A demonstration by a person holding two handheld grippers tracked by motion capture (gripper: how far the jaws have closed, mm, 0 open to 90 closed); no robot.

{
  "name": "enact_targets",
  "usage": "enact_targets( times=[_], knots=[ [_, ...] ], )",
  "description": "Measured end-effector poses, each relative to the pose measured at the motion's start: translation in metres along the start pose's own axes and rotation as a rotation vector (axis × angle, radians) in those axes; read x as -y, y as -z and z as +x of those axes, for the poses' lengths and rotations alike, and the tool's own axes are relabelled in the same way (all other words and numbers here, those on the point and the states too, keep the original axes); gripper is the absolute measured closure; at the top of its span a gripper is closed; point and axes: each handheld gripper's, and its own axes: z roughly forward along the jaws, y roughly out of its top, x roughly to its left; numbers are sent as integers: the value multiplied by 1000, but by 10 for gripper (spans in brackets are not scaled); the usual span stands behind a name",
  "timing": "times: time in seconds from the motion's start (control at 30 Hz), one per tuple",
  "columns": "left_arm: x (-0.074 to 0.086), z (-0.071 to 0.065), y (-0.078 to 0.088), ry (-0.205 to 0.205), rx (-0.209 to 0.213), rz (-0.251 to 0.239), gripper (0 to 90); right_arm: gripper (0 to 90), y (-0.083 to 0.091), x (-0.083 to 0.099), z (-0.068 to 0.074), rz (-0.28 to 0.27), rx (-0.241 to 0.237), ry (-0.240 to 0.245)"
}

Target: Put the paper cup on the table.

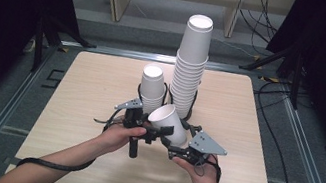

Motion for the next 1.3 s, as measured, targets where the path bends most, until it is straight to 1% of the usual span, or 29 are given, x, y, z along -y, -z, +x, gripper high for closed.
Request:
enact_targets(
  times=[0.07,0.1,0.13,0.17,0.2,0.23,0.27,0.3,0.33,0.37,0.4,0.43,0.47,0.5,0.53,0.57,0.6,0.63,0.8,0.83,0.93,0.97,1.0,1.03,1.07,1.17,1.23,1.27,1.3],
  knots=[
    [0,0,0,-12,1,-3,66,212,0,0,0,2,12,10],
    [1,-1,2,-31,-13,0,75,203,-2,1,1,1,-3,-8],
    [1,-1,2,-31,-13,0,81,203,-2,1,1,1,-3,-8],
    [1,-1,3,-50,-21,4,81,200,-1,1,2,18,-2,-23],
    [2,-1,3,-61,-17,4,89,192,-2,1,2,26,5,8],
    [3,-2,4,-91,-29,5,100,183,-4,2,2,21,0,6],
    [3,-2,4,-91,-29,5,105,183,-4,2,2,21,0,6],
    [5,-3,6,-137,-29,1,109,176,-4,3,4,46,-5,-19],
    [5,-3,6,-137,-29,1,112,176,-4,3,4,46,-5,-19],
    [5,-5,7,-161,-37,6,112,174,-4,3,3,56,-13,-8],
    [6,-5,7,-182,-36,0,116,172,-5,4,5,67,-14,-18],
    [7,-7,8,-212,-47,7,117,166,-5,3,4,76,-23,4],
    [8,-8,7,-232,-45,5,120,153,-5,4,5,91,-36,-14],
    [8,-10,8,-262,-47,5,121,140,-6,5,4,84,-24,-11],
    [9,-11,7,-273,-45,-4,124,106,-6,5,3,102,-40,-25],
    [9,-13,8,-301,-58,8,126,83,-5,5,2,120,-48,-45],
    [9,-13,8,-301,-58,8,127,83,-5,5,2,120,-48,-45],
    [8,-13,9,-318,-58,5,127,74,-5,5,3,122,-53,-62],
    [8,-14,14,-337,-75,-5,134,42,-3,6,5,133,-66,-56],
    [7,-14,16,-351,-82,-8,134,42,1,6,6,148,-71,-54],
    [6,-14,21,-359,-90,-10,135,39,4,6,7,141,-73,-48],
    [5,-13,24,-365,-99,-12,135,40,5,8,8,121,-86,-66],
    [5,-13,26,-368,-105,-11,135,40,9,7,6,143,-74,-38],
    [5,-12,28,-369,-110,-19,135,41,11,9,6,145,-76,-38],
    [4,-11,31,-375,-123,-18,135,44,13,10,5,135,-60,-12],
    [3,-8,40,-382,-155,-28,135,46,23,13,5,151,-27,-47],
    [3,-6,45,-389,-173,-37,137,45,32,15,0,140,7,-34],
    [3,-5,48,-390,-182,-36,137,45,32,15,0,140,7,-34],
    [3,-4,52,-402,-199,-41,137,45,36,16,-1,130,37,-56]
  ],
)
